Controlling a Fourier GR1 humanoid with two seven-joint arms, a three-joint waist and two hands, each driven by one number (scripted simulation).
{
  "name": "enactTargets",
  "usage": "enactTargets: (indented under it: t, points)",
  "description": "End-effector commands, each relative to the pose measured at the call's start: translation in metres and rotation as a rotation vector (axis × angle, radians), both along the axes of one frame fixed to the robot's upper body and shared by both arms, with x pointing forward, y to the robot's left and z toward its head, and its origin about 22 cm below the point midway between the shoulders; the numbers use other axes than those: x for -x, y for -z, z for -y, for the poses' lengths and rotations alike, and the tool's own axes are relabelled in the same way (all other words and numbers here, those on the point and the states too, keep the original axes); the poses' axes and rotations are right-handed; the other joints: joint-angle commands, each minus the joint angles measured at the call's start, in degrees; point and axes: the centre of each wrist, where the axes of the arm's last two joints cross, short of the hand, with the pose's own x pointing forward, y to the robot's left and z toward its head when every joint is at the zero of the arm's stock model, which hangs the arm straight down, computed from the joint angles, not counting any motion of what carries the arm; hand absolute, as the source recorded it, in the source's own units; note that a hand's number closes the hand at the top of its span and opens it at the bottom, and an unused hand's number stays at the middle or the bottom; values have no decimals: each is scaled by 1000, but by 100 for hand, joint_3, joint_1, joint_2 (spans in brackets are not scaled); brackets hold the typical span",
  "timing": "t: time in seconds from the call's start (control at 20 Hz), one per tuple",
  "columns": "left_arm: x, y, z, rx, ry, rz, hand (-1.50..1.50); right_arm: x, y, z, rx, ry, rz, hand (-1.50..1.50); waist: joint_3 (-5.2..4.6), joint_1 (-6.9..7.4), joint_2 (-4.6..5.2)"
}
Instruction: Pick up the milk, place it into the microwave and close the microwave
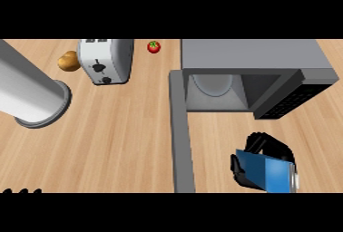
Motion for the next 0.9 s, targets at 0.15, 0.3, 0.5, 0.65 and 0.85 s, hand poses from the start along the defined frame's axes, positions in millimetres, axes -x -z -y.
enactTargets:
  t: [0.15,0.3,0.5,0.65,0.85]
  points:
    - [4,-12,6,14,-16,-4,-150,-20,-24,-23,81,27,4,150,1,30,7]
    - [-1,5,-6,4,-25,-6,-150,-36,-26,-38,94,28,-10,150,1,33,10]
    - [8,12,-22,0,-33,-14,-150,-57,-19,-38,125,29,-30,150,2,47,10]
    - [1,-4,-11,-6,-17,0,-150,-98,-19,-62,184,63,-62,150,6,127,34]
    - [8,0,-12,-22,-14,-1,-150,-107,-3,-57,232,123,-135,150,5,116,27]
